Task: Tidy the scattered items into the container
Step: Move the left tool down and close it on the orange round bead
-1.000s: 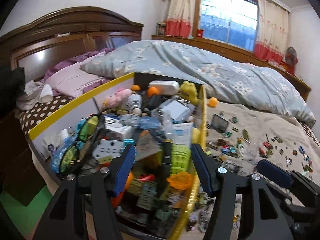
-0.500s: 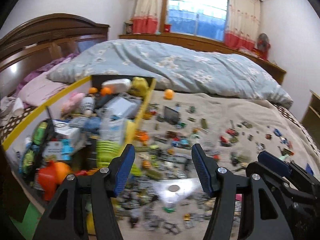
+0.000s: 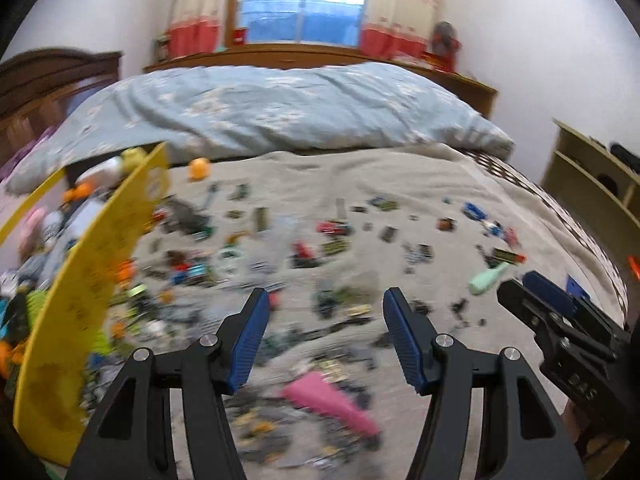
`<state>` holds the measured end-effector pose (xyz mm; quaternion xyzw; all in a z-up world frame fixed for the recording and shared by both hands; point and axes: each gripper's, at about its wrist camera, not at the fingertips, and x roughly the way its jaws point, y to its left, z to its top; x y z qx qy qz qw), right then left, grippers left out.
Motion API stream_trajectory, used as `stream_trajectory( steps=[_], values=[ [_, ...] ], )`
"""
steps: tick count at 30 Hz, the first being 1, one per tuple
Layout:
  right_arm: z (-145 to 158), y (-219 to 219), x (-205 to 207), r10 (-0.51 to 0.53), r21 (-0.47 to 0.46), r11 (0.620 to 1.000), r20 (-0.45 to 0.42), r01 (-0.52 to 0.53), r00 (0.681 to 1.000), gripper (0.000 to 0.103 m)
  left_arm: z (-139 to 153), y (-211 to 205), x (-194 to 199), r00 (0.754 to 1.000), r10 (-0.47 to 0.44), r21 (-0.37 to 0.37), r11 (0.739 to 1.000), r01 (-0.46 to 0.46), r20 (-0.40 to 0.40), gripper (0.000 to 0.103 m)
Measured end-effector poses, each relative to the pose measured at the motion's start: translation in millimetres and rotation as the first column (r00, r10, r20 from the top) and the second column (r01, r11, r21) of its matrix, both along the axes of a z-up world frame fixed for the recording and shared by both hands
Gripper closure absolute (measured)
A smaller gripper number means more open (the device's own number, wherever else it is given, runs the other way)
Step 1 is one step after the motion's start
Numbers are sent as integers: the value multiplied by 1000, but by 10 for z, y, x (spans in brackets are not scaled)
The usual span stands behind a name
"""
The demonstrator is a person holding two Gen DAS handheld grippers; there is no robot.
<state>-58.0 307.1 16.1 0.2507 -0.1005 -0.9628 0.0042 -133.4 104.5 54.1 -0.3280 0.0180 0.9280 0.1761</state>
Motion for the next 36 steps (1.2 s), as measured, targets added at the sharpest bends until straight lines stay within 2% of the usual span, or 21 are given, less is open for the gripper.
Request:
stream_trajectory(
  steps=[8,11,16,19,24,27,32,36],
  values=[
    [-76,563,-86,-131,-11,991,23,131,991,51,-74,858,-154,985,-173,-10,985,173,1,44],
    [-10,796,-220,-175,1,985,16,175,984,51,-73,1100,-319,980,-199,2,980,199,3,44],
    [111,1310,-561,-252,-44,967,14,253,968,51,-123,1460,-648,975,-219,8,976,219,17,44],
    [107,1596,-876,-293,-61,953,59,297,954,51,-215,1693,-888,973,-230,-8,973,231,31,44],
    [28,1950,-1513,-277,-108,947,201,302,940,51,-393,1996,-1226,966,-237,6,971,238,104,44],
    [12,2065,-1829,-285,-107,942,245,318,927,51,-464,2177,-1360,962,-240,17,971,240,126,44],
    [-172,2138,-1945,-284,-137,938,231,320,931,51,-627,2340,-1562,969,-201,18,979,201,140,44],
    [-363,2088,-1996,-231,-103,957,293,271,928,51,-880,2355,-1700,958,-186,31,982,184,220,44]
  ],
)
